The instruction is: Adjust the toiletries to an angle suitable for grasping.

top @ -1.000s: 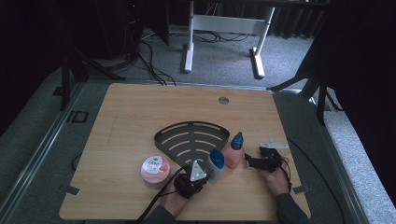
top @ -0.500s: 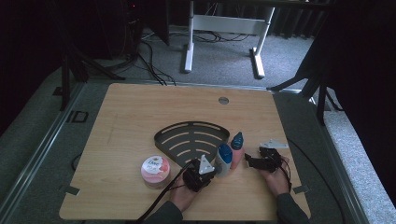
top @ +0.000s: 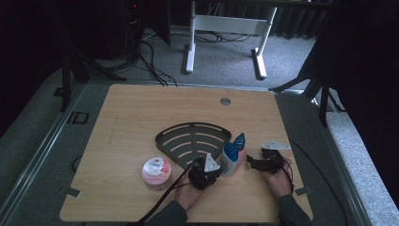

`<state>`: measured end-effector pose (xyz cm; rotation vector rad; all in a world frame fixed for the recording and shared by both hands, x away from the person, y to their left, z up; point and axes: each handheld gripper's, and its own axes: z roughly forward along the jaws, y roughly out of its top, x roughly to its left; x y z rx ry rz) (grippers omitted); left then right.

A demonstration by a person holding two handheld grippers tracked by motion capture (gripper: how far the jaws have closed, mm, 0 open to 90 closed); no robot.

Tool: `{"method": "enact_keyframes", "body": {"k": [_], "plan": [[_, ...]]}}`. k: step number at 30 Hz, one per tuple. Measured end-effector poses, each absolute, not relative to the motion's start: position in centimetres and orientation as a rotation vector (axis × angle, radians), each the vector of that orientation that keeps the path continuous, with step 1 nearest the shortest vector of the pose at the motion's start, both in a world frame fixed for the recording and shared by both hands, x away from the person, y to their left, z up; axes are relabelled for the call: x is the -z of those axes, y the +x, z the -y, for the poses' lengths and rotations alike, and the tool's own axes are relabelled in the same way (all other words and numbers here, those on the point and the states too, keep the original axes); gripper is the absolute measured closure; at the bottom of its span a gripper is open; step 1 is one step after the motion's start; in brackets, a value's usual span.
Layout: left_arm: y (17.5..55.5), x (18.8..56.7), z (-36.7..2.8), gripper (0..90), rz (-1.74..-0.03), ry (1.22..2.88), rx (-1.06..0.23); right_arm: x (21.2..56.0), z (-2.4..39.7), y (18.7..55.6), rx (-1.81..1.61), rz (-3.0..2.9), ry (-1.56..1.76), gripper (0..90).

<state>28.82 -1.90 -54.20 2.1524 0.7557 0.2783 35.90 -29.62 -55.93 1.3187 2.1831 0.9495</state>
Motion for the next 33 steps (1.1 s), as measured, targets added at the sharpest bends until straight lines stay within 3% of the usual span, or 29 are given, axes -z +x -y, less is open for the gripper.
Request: {"method": "enact_keyframes", "body": {"k": [12,20,24,29,32,33], "plan": [[28.0,51.4,-2.0,79.7,-0.784,2.110,-0.276,55.9,29.6,35.9,-0.950,-2.184,1.318,23.6],[26.3,47.1,-7.9,67.2,-0.829,2.069,-0.412,55.9,29.6,35.9,-0.951,-2.183,1.319,23.6],[26.2,46.2,-11.4,65.6,-0.907,2.032,-0.482,55.9,29.6,35.8,-0.950,-2.184,1.315,23.7],[26.7,46.7,-16.3,66.2,-1.058,2.002,-0.559,55.9,29.6,35.7,-0.951,-2.189,1.313,23.2],[26.6,47.6,-19.0,71.2,-1.140,1.964,-0.574,55.9,29.5,35.5,-0.943,-2.196,1.313,22.0],[26.5,47.8,-19.8,81.3,-1.164,1.952,-0.574,55.7,29.4,35.3,-0.931,-2.195,1.327,32.7]]}}
